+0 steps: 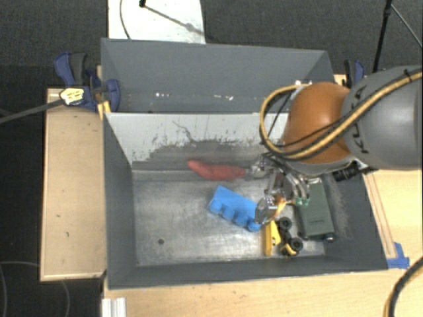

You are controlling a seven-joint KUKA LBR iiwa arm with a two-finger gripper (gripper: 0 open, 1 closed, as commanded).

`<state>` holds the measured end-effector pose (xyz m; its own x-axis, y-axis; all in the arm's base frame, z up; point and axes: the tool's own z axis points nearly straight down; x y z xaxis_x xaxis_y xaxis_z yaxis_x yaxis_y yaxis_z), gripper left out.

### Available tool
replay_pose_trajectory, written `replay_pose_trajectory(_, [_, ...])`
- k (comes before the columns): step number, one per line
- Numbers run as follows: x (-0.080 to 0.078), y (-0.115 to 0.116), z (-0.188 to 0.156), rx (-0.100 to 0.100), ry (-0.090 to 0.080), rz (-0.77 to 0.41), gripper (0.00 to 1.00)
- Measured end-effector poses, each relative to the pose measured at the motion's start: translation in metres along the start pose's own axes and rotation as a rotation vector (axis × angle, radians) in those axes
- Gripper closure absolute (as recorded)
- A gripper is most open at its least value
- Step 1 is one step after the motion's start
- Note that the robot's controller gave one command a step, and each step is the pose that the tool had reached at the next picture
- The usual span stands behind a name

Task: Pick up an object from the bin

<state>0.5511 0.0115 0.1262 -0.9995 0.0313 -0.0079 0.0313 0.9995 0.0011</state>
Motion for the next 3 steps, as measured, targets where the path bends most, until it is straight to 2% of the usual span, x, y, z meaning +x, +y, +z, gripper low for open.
replay_pose_trajectory(1, [0.005,0.023,0.005,0.001,0.008,0.171,0.0])
replay_pose_trajectory(2, [0.002,0.032,-0.011,0.001,0.001,0.221,0.0])
replay_pose_trajectory(3, [0.007,0.032,0.056,0.0,0.001,0.278,0.0])
